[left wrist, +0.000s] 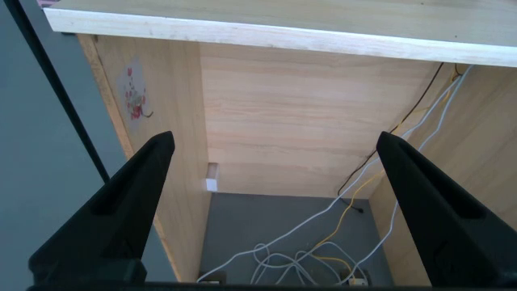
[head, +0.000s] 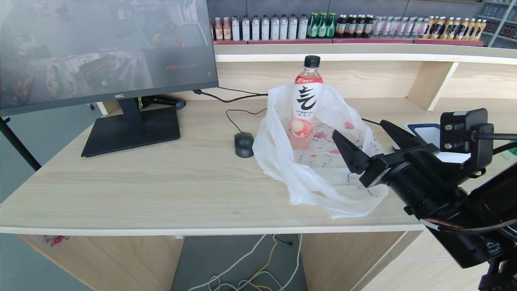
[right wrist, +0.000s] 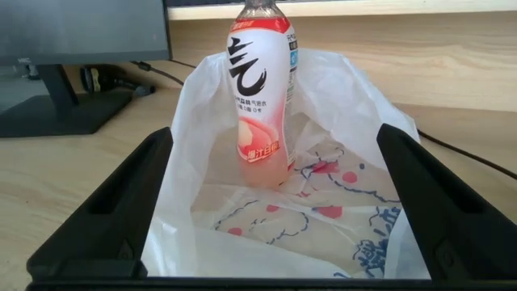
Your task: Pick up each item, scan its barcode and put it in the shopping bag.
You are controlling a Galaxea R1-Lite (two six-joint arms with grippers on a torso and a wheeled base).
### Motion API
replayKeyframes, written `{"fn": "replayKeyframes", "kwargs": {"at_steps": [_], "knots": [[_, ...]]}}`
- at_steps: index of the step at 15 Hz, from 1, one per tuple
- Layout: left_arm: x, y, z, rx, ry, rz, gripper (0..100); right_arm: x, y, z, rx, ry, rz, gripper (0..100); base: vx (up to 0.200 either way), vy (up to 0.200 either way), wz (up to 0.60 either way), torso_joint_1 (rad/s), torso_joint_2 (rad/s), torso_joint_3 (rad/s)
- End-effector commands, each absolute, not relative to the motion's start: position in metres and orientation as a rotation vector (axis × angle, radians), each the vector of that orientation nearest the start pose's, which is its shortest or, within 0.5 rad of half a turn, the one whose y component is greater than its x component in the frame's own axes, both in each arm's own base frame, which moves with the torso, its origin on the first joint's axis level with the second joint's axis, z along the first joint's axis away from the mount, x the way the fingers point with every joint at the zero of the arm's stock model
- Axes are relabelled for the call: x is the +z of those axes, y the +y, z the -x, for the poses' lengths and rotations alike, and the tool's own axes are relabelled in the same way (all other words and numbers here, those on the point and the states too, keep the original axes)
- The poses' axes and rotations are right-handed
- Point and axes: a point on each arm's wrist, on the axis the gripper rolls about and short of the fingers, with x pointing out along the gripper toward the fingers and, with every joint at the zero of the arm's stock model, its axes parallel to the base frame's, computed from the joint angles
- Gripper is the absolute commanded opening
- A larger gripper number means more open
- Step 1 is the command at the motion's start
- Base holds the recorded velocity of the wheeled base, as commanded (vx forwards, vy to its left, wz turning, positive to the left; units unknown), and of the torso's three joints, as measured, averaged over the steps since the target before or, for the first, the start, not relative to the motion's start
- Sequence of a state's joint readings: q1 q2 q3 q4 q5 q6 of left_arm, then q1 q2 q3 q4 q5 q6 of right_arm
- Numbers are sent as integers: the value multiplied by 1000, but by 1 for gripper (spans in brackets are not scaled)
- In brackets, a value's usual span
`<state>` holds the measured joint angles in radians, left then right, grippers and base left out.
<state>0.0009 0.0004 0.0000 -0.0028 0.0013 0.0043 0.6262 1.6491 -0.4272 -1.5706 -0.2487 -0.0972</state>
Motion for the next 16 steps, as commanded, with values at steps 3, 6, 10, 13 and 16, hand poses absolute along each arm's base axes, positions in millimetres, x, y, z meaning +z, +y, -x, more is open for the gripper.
{"fn": "replayKeyframes", "kwargs": {"at_steps": [3, 6, 10, 13, 16], "knots": [[76, 0, 23, 2, -3, -5, 100, 195, 141, -200, 371, -332, -54, 100, 0, 0, 0, 0, 0, 0], [76, 0, 23, 3, -3, -5, 100, 195, 141, -200, 372, -331, -54, 100, -133, 0, 0, 6, 2, -2], [76, 0, 23, 3, -3, 0, 100, 194, 142, -201, 372, -328, -53, 100, -50, 0, 0, 4, 1, 1], [76, 0, 23, 2, -3, -2, 100, 194, 142, -201, 370, -328, -53, 100, 0, -133, 0, 8, 5, 0], [76, 0, 23, 3, -3, 0, 100, 194, 143, -203, 371, -327, -59, 100, 0, -200, 0, 9, -1, 4]]}}
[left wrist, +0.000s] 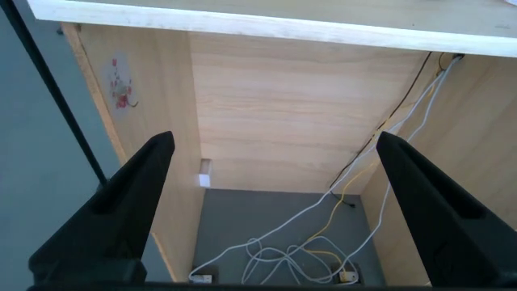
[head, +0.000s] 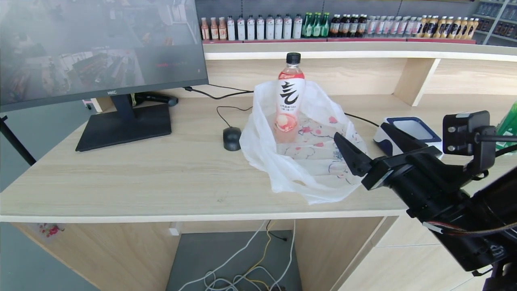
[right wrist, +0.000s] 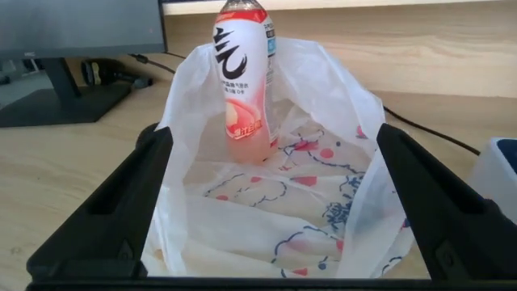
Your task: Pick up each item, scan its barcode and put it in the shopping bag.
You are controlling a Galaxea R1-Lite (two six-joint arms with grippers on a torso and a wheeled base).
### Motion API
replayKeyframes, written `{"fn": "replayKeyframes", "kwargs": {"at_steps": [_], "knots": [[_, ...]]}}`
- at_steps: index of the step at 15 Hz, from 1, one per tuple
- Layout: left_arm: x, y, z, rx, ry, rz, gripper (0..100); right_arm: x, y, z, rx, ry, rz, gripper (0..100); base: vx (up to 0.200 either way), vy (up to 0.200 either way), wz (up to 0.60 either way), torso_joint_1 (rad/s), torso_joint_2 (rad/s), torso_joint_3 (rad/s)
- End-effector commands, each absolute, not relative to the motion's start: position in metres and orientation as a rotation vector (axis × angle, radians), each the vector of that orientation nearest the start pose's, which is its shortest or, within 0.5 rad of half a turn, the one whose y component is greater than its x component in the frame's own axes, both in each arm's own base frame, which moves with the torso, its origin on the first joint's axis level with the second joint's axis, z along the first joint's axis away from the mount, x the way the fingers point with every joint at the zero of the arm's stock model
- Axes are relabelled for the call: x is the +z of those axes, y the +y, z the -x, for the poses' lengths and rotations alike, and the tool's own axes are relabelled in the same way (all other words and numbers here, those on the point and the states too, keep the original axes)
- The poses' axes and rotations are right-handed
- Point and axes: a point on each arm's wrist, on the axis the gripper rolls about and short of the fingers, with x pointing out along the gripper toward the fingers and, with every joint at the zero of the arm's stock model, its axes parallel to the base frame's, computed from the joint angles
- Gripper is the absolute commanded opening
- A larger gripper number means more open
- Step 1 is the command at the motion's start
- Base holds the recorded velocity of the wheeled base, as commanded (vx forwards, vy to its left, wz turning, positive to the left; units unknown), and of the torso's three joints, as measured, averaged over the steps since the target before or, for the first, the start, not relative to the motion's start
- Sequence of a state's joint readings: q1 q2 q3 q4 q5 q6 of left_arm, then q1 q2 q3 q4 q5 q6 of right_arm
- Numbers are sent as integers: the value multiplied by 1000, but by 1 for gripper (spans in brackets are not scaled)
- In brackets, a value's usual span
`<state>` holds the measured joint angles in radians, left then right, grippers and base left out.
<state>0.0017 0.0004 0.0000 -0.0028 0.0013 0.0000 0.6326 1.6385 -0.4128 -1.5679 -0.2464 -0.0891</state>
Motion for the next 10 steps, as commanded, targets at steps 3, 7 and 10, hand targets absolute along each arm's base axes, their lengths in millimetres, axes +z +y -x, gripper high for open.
{"fn": "replayKeyframes", "kwargs": {"at_steps": [3, 7, 10], "knots": [[76, 0, 23, 3, -3, 0, 100, 194, 146, -207, 369, -328, -57, 100, 0, -200, 0, 6, 4, 1], [76, 0, 23, 3, -3, 0, 100, 192, 147, -209, 369, -323, -60, 100, 0, -200, 0, 1, 2, 2], [76, 0, 23, 3, -3, 0, 100, 197, 145, -211, 356, -340, -63, 100, 0, -200, 0, 1, 2, 1]]}}
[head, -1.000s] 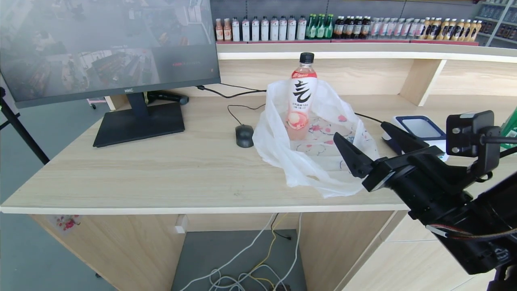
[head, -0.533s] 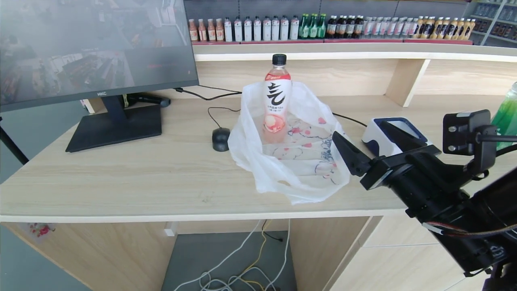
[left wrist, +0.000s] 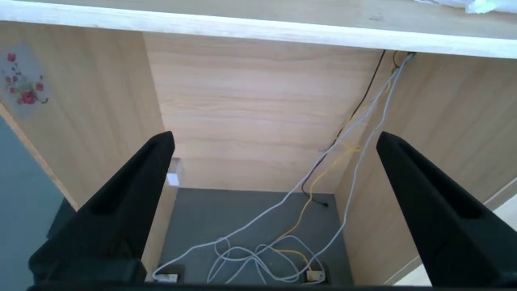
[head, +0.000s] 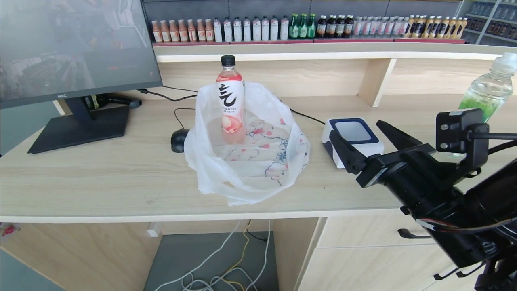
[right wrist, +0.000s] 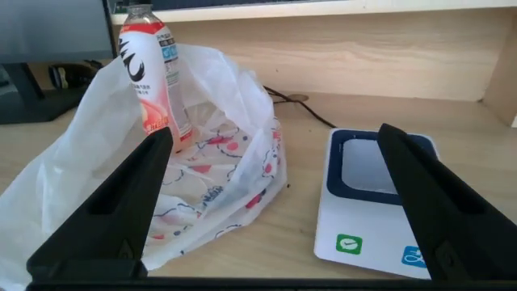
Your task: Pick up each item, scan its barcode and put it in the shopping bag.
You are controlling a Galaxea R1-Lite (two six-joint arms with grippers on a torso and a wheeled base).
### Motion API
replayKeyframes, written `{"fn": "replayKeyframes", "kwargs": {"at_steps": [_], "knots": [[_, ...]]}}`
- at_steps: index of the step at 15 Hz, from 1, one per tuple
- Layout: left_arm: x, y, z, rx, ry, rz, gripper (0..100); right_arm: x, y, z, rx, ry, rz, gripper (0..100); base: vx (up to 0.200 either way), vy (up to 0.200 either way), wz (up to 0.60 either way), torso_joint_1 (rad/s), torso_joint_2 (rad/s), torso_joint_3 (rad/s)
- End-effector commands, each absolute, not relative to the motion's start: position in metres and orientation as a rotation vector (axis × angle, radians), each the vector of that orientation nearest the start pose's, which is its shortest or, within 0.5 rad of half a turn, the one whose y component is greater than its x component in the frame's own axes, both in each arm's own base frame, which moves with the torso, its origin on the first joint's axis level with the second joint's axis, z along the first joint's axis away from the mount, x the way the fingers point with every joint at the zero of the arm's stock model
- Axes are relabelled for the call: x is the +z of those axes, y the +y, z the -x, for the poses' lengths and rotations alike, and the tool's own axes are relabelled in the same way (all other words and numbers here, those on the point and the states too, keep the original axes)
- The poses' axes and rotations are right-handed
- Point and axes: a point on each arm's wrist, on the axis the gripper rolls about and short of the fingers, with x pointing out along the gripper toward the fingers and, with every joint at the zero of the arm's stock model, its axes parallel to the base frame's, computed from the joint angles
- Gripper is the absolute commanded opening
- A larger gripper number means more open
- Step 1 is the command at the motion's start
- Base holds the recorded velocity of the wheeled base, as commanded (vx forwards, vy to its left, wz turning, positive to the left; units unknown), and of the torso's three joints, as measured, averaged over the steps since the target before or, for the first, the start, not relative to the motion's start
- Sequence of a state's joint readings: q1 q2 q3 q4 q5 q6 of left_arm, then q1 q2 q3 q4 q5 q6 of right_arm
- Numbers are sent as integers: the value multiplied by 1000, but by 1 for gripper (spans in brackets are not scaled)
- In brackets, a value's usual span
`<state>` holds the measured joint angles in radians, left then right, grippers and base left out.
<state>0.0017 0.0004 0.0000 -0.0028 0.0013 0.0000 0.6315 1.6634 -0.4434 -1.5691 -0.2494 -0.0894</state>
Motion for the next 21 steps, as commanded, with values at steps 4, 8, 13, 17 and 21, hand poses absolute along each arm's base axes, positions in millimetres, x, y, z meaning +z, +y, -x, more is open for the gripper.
{"fn": "replayKeyframes", "kwargs": {"at_steps": [4, 8, 13, 17, 21], "knots": [[76, 0, 23, 3, -3, 0, 100, 194, 142, -213, 341, -330, -51, 100, 0, -200, 0, 4, 0, 7], [76, 0, 23, 3, -3, 2, 100, 199, 143, -214, 339, -349, -62, 100, 0, -200, 0, 1, 4, 4], [76, 0, 23, 3, -3, 2, 100, 197, 142, -213, 339, -341, -56, 100, 0, -200, 0, 0, 3, 1], [76, 0, 23, 3, -3, 2, 100, 197, 142, -214, 337, -342, -51, 100, 0, -200, 0, 0, 1, 1], [76, 0, 23, 3, -3, 2, 100, 194, 143, -215, 339, -334, -48, 100, 0, -200, 0, -1, 2, 7]]}}
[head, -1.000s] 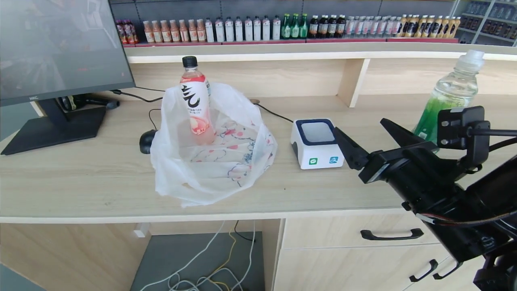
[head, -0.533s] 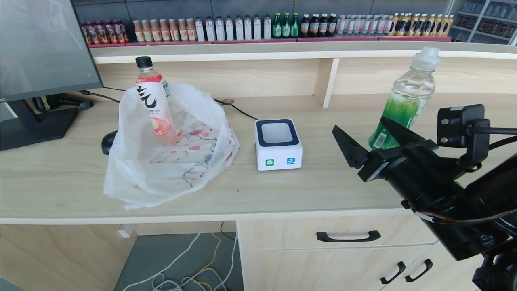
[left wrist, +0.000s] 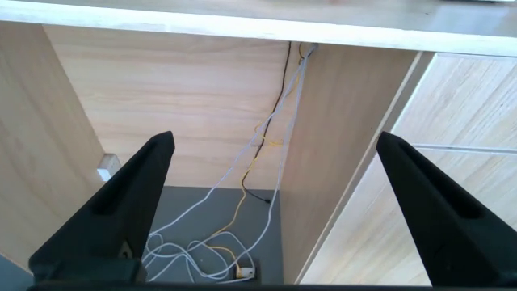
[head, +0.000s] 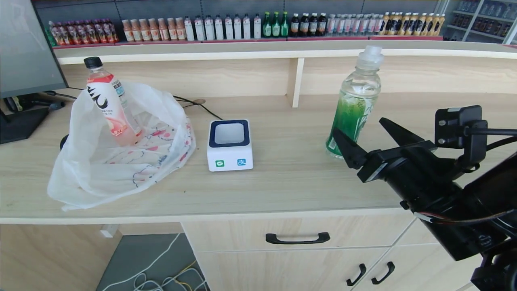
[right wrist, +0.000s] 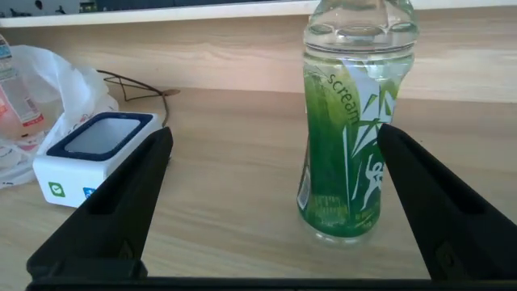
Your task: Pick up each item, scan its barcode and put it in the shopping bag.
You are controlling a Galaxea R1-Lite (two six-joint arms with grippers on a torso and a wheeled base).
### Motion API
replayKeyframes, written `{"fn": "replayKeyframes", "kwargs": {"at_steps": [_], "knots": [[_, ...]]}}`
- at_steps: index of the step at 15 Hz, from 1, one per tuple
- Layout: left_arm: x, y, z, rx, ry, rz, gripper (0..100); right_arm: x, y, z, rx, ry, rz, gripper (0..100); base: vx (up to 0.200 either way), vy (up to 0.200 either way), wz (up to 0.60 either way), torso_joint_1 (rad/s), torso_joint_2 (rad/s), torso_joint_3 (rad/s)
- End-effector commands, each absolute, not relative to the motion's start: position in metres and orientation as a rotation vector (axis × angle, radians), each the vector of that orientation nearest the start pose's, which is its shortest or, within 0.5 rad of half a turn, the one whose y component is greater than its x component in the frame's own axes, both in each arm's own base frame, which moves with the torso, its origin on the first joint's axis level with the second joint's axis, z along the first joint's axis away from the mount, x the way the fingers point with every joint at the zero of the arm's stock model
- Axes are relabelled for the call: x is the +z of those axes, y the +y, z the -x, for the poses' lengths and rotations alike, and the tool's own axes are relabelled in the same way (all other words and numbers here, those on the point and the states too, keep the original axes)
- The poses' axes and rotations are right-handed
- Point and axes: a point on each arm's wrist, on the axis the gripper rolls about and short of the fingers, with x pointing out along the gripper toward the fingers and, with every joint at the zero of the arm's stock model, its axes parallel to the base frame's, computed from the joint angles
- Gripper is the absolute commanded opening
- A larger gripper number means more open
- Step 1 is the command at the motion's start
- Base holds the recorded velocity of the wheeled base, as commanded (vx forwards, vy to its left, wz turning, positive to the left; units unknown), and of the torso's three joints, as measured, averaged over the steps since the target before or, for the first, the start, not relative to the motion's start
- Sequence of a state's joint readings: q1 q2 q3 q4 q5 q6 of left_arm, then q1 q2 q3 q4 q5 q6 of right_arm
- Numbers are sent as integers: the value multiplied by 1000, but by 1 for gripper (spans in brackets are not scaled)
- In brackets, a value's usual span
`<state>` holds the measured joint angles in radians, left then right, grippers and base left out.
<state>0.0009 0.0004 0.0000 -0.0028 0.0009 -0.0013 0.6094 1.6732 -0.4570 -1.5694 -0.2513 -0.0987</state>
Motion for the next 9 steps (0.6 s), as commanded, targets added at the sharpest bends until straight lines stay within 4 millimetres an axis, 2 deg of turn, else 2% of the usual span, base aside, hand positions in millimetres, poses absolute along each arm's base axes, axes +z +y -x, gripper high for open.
{"fn": "replayKeyframes", "kwargs": {"at_steps": [1, 2, 4, 6, 9], "knots": [[76, 0, 23, 3, -3, 2, 100, 197, 144, -216, 338, -343, -52, 100, 0, -200, 0, 7, 2, 2], [76, 0, 23, 3, -3, 0, 100, 196, 143, -214, 336, -342, -41, 100, 0, -200, 0, 2, -2, -2], [76, 0, 23, 3, -3, -5, 100, 194, 143, -214, 337, -337, -28, 100, 0, 0, 0, 0, 0, 0], [76, 0, 23, 2, -3, -5, 100, 209, 150, -223, 345, -363, -9, 100, 0, 0, 0, 0, 0, 0], [76, 0, 23, 3, -3, -5, 100, 220, 162, -235, 359, -306, 17, 100, 0, 0, 0, 0, 0, 0]]}}
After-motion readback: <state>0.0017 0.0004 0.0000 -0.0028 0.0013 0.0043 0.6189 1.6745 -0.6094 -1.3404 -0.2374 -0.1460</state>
